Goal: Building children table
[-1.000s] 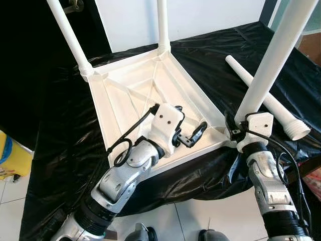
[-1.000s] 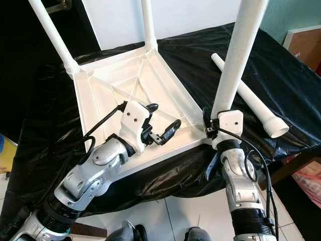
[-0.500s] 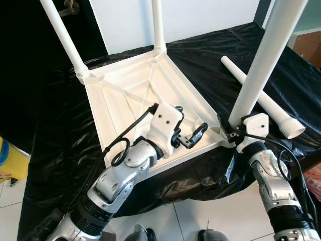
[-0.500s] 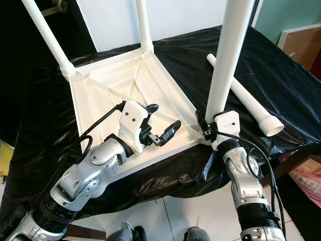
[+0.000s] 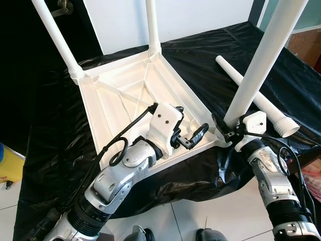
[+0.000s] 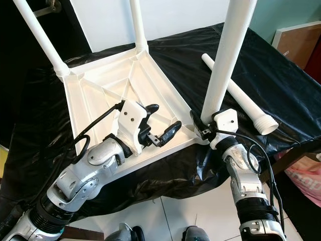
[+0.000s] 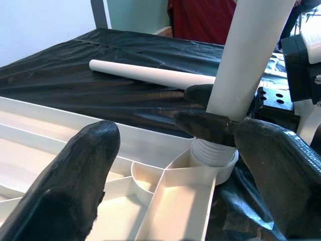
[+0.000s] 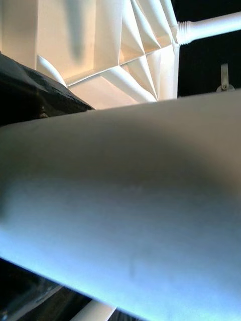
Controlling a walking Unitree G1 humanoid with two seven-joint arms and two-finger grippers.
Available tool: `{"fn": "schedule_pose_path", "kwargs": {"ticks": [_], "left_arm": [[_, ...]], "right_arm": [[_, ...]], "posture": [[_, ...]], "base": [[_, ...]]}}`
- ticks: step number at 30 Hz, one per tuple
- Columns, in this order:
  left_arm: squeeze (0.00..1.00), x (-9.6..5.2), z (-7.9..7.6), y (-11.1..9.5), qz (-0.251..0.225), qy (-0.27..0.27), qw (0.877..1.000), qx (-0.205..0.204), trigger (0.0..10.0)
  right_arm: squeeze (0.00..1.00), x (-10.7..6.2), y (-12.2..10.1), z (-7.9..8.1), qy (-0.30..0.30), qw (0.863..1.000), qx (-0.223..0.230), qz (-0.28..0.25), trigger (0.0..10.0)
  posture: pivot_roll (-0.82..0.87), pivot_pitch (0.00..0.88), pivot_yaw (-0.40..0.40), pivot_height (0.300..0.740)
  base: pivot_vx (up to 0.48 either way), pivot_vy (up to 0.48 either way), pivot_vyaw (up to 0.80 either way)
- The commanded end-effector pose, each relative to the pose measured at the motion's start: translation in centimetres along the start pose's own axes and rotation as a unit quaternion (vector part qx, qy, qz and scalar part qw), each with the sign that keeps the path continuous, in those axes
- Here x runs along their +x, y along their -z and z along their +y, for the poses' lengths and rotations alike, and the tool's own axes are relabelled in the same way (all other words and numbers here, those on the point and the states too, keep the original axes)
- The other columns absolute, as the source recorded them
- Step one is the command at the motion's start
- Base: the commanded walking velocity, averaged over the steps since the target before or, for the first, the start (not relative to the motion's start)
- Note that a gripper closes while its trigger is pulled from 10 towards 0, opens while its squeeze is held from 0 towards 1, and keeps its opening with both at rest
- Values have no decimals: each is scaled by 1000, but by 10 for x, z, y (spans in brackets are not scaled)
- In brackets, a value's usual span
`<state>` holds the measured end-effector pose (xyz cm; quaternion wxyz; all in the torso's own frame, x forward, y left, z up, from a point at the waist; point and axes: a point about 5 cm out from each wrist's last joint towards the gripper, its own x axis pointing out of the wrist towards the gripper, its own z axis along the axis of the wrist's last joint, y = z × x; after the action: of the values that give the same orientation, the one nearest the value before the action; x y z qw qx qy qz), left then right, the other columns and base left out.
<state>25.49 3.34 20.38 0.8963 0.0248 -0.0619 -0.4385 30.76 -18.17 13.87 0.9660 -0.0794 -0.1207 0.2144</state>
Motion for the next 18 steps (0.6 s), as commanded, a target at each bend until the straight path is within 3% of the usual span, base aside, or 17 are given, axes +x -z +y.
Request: {"fn": "schedule_pose_path", "kwargs": {"ticks": [1,18], "left_arm": [[0,-2,-14,-3,3,118,993,8,10000],[0,-4,-17,-6,-2,118,993,9,10000]], "right_arm": [[0,-7,27,14,-30,997,33,66,10000],[0,-3,37,13,1,989,93,112,10000]], "posture": [[-33,152,89,740],[-32,143,80,740]], "base": [[0,0,0],[0,0,0]]}}
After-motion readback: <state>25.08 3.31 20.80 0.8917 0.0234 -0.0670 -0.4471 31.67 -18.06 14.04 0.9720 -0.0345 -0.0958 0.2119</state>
